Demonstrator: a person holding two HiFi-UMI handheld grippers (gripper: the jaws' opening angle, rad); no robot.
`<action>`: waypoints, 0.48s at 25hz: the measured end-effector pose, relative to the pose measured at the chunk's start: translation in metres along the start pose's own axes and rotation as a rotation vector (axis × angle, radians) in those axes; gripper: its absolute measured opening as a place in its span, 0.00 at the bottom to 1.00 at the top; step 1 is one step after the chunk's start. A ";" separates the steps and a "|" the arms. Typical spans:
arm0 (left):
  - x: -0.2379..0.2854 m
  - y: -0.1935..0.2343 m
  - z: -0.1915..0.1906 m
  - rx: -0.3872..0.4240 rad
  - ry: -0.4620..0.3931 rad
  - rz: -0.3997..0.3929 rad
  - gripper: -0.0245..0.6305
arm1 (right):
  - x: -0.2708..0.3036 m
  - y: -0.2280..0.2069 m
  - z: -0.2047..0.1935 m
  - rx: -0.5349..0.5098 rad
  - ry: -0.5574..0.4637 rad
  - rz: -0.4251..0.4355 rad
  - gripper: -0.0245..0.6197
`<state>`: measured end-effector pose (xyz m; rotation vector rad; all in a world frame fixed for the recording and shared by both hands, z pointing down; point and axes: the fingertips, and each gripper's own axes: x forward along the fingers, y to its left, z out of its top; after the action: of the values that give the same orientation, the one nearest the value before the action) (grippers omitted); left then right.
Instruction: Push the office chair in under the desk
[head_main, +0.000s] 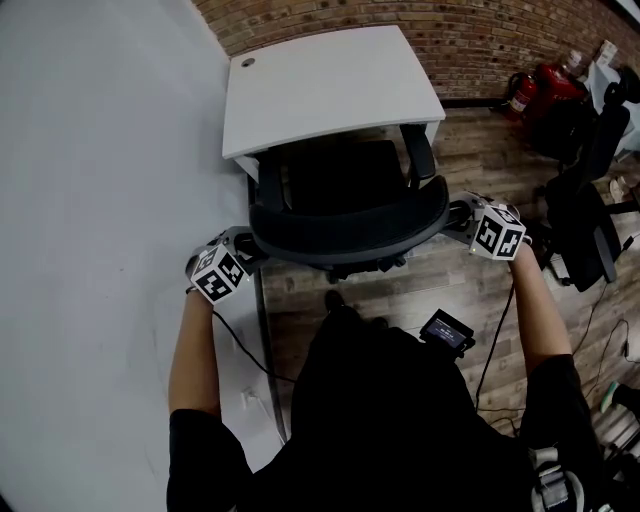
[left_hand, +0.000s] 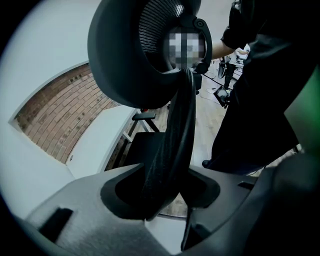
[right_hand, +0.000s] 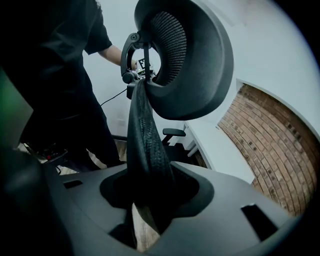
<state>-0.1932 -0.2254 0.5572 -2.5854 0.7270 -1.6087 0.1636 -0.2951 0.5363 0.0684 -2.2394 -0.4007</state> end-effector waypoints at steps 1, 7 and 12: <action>0.000 0.001 0.000 0.000 -0.004 -0.002 0.33 | 0.001 0.000 0.000 0.001 -0.001 0.000 0.28; 0.002 0.007 -0.002 0.017 -0.015 -0.018 0.33 | 0.003 -0.003 0.002 0.006 0.002 -0.006 0.28; 0.004 0.013 -0.004 0.017 -0.018 -0.015 0.33 | 0.007 -0.008 0.004 0.003 -0.002 -0.002 0.28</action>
<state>-0.1999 -0.2381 0.5590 -2.5964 0.6916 -1.5865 0.1555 -0.3031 0.5360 0.0716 -2.2425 -0.3982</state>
